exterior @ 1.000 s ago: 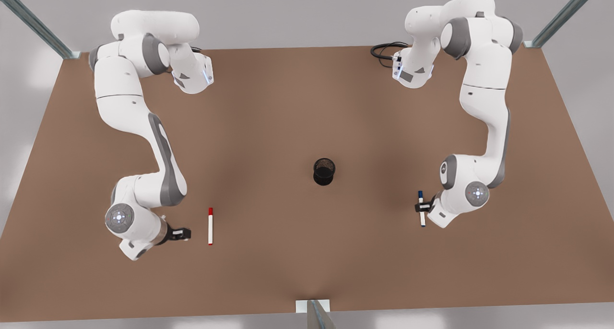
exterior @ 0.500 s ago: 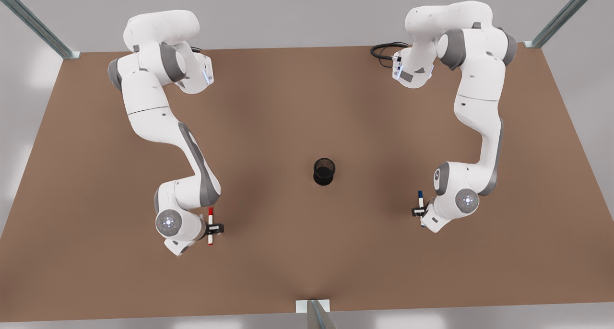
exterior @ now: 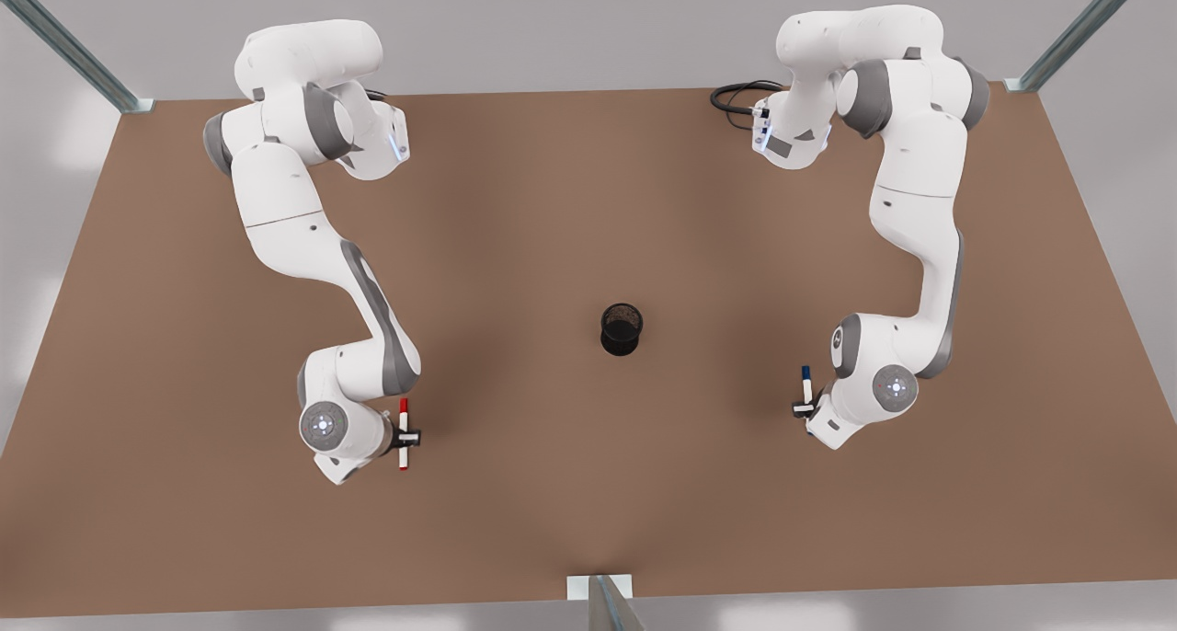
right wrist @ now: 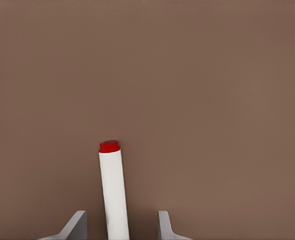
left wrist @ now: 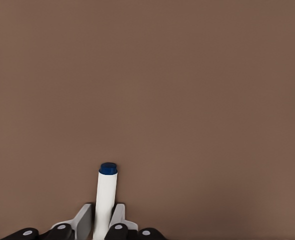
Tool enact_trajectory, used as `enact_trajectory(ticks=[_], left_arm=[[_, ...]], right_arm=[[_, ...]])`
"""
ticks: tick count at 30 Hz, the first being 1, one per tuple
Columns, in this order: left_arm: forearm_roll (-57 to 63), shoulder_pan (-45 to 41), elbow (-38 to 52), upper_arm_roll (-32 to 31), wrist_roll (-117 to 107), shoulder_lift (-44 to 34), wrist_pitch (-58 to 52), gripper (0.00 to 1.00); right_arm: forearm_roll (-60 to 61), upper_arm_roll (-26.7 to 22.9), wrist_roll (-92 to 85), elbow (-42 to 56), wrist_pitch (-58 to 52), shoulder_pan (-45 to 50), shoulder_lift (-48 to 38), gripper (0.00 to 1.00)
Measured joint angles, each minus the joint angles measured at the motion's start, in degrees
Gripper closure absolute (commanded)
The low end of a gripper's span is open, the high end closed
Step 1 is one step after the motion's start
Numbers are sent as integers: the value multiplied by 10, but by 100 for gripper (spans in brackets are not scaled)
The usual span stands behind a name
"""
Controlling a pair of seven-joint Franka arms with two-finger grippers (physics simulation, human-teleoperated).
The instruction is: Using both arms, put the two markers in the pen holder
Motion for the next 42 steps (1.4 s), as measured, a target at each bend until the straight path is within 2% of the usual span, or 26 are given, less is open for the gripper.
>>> enact_trajectory(ticks=[9,15,18,21,26,30,33,38,42], left_arm=[[3,0,0,0,-4,1,0,72],[3,-1,0,0,-7,1,0,79],[6,-1,1,0,-10,0,0,79],[8,-1,1,0,-14,-2,1,79],[10,-1,1,0,-19,-21,0,79],[10,-1,6,-2,-21,-59,0,79],[9,-1,8,-5,-20,-87,-2,79],[-7,3,9,-54,-5,-155,-40,79],[-94,9,28,-66,37,-190,-95,79]], right_arm=[[1,1,9,-3,28,4,14,50],[5,1,10,-4,36,3,15,71],[8,1,8,-3,38,3,14,79],[9,1,7,-3,38,5,10,79],[8,19,4,-4,23,10,-49,79],[7,101,4,-25,30,14,-122,79],[6,136,4,-26,83,56,-130,79],[4,141,5,-36,245,137,-114,79],[1,142,12,-50,391,191,-105,79]])
